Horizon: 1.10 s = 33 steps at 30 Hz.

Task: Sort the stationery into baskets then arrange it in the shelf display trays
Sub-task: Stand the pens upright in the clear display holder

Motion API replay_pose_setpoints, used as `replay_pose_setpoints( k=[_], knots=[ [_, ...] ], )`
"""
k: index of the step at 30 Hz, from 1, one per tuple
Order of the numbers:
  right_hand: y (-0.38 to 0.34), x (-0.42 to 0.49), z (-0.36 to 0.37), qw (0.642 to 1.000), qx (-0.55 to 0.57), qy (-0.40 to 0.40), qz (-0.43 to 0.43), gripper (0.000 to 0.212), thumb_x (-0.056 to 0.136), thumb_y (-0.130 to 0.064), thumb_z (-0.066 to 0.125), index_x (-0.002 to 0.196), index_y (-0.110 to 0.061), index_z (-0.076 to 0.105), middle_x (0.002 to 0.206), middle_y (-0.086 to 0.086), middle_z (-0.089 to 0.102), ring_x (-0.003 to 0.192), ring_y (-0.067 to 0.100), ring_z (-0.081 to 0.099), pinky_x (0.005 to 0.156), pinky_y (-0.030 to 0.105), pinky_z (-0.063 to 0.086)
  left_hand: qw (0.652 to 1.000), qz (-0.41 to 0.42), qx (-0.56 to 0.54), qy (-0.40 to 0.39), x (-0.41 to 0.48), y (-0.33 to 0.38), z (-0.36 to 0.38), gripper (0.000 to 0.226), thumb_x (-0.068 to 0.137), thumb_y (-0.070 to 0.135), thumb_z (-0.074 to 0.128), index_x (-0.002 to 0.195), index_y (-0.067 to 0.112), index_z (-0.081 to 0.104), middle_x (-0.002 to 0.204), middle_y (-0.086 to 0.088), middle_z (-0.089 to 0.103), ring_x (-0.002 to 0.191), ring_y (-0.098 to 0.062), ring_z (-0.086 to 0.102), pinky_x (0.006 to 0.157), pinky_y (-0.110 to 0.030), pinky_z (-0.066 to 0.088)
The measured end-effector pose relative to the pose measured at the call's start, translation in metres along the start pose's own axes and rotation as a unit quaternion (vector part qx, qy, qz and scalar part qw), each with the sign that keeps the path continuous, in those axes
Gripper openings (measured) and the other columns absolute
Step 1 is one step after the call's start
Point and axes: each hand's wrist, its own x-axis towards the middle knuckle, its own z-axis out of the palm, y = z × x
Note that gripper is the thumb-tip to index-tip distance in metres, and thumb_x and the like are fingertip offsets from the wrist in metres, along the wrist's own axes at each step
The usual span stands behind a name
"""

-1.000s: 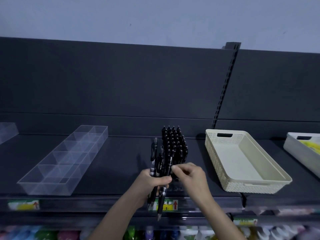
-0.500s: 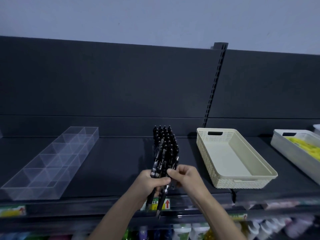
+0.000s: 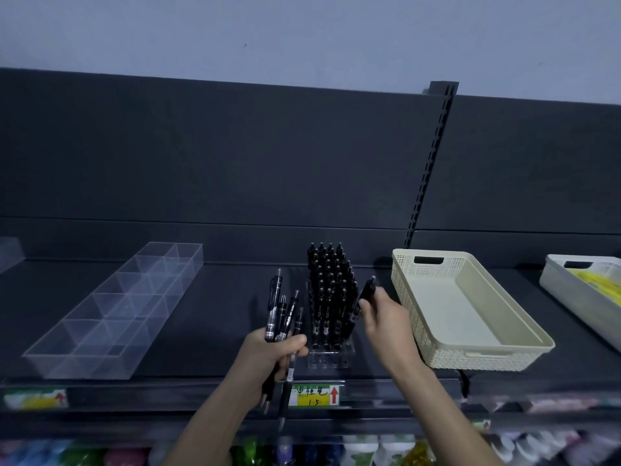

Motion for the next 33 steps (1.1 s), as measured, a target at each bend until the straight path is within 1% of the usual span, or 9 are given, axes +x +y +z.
replay_pose_setpoints(
  k=[4,9,14,17,21,24,28,30,33],
  knots=[
    [-0.005,0.004,0.004,1.000,-0.028,-0.011,-0.001,0.035,0.098,-0.020,0.040,0.067,-0.027,0.026,0.059,-0.008,0.040,0.050,0.003,0.038,0.044,0.017,0.028,1.000,-0.009,-0.009,-0.002,0.002,-0.003,-0.003,0.017,0.080,0.011,0.069,0.072,0.005,0.055,0.060,-0.005,0.068,0.053,-0.013,0.046,0.040,-0.019,0.035],
    [0.009,-0.001,0.025,0.998,-0.046,-0.036,0.035,0.012,0.097,-0.019,0.044,0.087,-0.013,0.045,0.074,-0.002,0.054,0.061,0.011,0.051,0.050,0.017,0.035,0.999,-0.015,-0.025,-0.021,0.004,-0.007,-0.006,0.009,0.082,0.005,0.066,0.080,-0.001,0.059,0.065,-0.012,0.065,0.055,-0.010,0.053,0.038,-0.019,0.035],
    [0.014,-0.006,0.038,0.995,-0.029,-0.034,0.089,0.014,0.094,-0.018,0.051,0.098,-0.006,0.058,0.089,0.008,0.066,0.079,0.023,0.064,0.069,0.032,0.051,0.999,-0.012,-0.020,-0.023,0.007,-0.010,-0.010,0.025,0.080,0.010,0.069,0.098,-0.005,0.062,0.058,-0.004,0.044,0.052,-0.010,0.037,0.039,-0.019,0.032],
    [0.016,-0.008,0.039,0.995,-0.037,-0.030,0.083,0.016,0.094,-0.018,0.051,0.098,-0.006,0.059,0.089,0.009,0.068,0.079,0.023,0.064,0.071,0.033,0.053,0.999,-0.006,-0.020,-0.030,0.008,-0.012,-0.011,0.016,0.078,0.007,0.069,0.086,0.005,0.055,0.055,-0.002,0.041,0.050,-0.010,0.038,0.038,-0.018,0.032],
    [0.018,-0.009,0.040,0.996,-0.037,-0.027,0.072,0.014,0.094,-0.017,0.051,0.095,-0.005,0.058,0.088,0.010,0.068,0.073,0.021,0.061,0.067,0.031,0.051,1.000,0.010,-0.012,-0.020,0.010,-0.011,-0.010,0.025,0.075,0.001,0.070,0.064,0.010,0.050,0.049,0.002,0.044,0.047,-0.010,0.039,0.038,-0.019,0.032],
    [0.018,-0.010,0.034,0.996,-0.031,-0.019,0.085,0.017,0.091,-0.020,0.057,0.099,-0.006,0.060,0.090,0.008,0.069,0.078,0.020,0.063,0.069,0.027,0.050,1.000,0.021,-0.015,-0.018,0.009,-0.007,-0.008,0.029,0.074,0.000,0.071,0.062,0.012,0.048,0.048,0.004,0.044,0.051,-0.012,0.039,0.038,-0.018,0.031],
    [-0.003,-0.022,0.022,0.995,0.067,0.027,0.062,0.013,0.085,-0.024,0.065,0.078,-0.013,0.065,0.071,-0.001,0.066,0.068,0.012,0.061,0.067,0.022,0.049,0.999,0.032,-0.009,-0.032,0.007,-0.003,-0.007,0.014,0.075,0.002,0.070,0.072,0.004,0.057,0.046,0.004,0.045,0.042,-0.007,0.040,0.038,-0.018,0.031],
    [-0.024,-0.026,0.021,0.985,0.156,-0.039,0.057,0.016,0.084,-0.022,0.067,0.070,-0.014,0.066,0.065,-0.005,0.063,0.061,0.008,0.055,0.061,0.016,0.043,0.998,0.038,-0.009,-0.047,0.006,-0.003,-0.006,0.010,0.075,0.004,0.071,0.072,0.003,0.061,0.049,0.000,0.047,0.041,-0.008,0.039,0.038,-0.018,0.031],
    [-0.040,-0.028,0.022,0.958,0.247,-0.133,0.064,0.028,0.087,-0.016,0.062,0.060,-0.008,0.060,0.055,-0.002,0.048,0.053,0.008,0.041,0.055,0.023,0.035,0.997,0.041,-0.009,-0.068,0.005,-0.002,-0.001,0.009,0.078,0.003,0.068,0.073,0.003,0.060,0.046,0.004,0.047,0.040,-0.006,0.039,0.038,-0.018,0.030]
  ],
)
